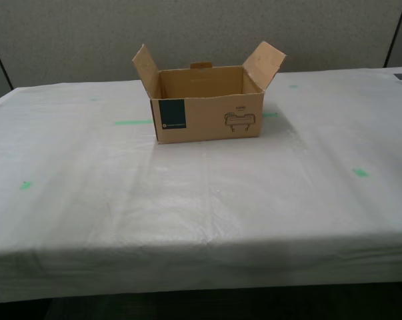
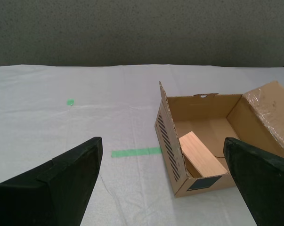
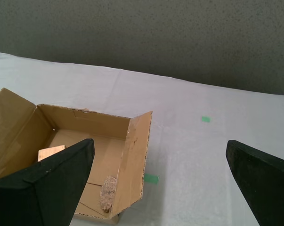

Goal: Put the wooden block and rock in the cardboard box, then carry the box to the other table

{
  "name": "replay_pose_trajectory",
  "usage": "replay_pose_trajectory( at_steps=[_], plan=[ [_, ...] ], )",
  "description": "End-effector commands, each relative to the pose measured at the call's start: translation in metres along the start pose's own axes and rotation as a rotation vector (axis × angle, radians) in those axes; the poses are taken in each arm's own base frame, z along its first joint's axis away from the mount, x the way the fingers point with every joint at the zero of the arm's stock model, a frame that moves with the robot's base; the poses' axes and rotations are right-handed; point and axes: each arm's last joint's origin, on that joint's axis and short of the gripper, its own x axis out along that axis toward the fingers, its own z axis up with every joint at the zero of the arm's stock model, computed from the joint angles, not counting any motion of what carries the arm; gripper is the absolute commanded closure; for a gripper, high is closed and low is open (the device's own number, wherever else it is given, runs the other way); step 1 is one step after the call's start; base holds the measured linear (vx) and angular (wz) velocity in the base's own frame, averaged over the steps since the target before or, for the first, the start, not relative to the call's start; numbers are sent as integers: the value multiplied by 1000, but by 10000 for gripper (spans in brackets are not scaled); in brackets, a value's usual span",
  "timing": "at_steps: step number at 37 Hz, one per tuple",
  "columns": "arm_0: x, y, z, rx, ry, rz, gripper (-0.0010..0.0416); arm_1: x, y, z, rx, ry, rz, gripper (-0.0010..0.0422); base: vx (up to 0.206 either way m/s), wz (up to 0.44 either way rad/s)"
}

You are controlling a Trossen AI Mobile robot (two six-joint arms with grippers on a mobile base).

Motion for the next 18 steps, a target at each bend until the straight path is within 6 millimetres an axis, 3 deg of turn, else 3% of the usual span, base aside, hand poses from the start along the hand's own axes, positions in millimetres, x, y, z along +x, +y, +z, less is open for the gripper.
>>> replay_pose_trajectory(
  at_steps=[1, 18],
  plan=[
    [0, 0, 1, 2, -3, -6, 16, 0, 0, 1, 3, -4, 2, 62, 0, 0],
    [0, 0, 1, 2, -4, -6, 16, 0, 0, 1, 3, -4, 2, 62, 0, 0]
  ],
)
